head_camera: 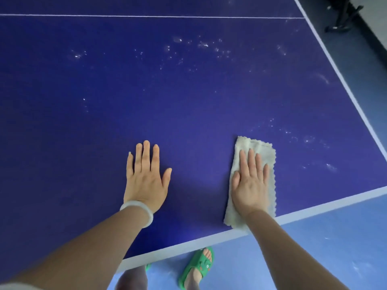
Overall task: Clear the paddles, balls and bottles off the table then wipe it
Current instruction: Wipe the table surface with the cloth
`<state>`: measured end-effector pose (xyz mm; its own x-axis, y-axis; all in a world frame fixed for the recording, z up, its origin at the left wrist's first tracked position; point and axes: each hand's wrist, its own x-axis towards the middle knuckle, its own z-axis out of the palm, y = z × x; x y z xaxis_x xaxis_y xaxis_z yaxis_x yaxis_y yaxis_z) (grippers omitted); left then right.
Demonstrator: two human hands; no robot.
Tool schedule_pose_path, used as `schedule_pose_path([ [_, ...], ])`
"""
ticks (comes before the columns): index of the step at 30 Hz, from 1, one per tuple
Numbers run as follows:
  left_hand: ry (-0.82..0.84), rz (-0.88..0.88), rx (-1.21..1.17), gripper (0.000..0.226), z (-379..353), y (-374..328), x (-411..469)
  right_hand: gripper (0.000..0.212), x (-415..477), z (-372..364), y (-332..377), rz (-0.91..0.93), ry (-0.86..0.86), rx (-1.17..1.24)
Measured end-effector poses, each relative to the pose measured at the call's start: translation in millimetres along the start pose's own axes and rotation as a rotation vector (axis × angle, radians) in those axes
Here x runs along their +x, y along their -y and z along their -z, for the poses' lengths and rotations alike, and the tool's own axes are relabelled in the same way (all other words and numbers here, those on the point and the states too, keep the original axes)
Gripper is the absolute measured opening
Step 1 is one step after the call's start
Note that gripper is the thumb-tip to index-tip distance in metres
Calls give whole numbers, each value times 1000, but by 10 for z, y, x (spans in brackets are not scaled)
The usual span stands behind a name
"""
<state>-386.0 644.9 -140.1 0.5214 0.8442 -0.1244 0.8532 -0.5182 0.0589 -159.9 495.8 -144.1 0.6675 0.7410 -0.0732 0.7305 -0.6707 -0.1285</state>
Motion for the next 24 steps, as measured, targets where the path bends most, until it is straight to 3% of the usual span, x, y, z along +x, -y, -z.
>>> schedule_pose_path([
  [2,-2,5,2,71,-5,-10,4,63,-43,-33,233,-11,-17,6],
  [6,-13,20,-11,71,-12,-24,2,61,-427,-41,344,535,88,-56],
  [9,-12,32,-10,71,-12,-30,-8,62,-392,26,-188,741,120,-117],
  [12,-29,38,-28,70,-12,-41,-8,62,-126,90,-662,688,101,-149],
  [15,-34,43,-37,70,-28,-37,-7,61,35,107,-527,286,34,-47],
  [17,-33,41,-37,70,-35,-32,-14,63,-29,57,-124,154,-18,12],
  [20,-36,43,-42,70,-32,-25,-11,60,-243,-15,270,492,62,-12],
  [22,-37,40,-47,70,-32,-26,-8,59,-246,26,66,694,133,-39],
  [24,-39,39,-61,70,-27,-24,-10,59,-126,89,-369,782,126,-69],
])
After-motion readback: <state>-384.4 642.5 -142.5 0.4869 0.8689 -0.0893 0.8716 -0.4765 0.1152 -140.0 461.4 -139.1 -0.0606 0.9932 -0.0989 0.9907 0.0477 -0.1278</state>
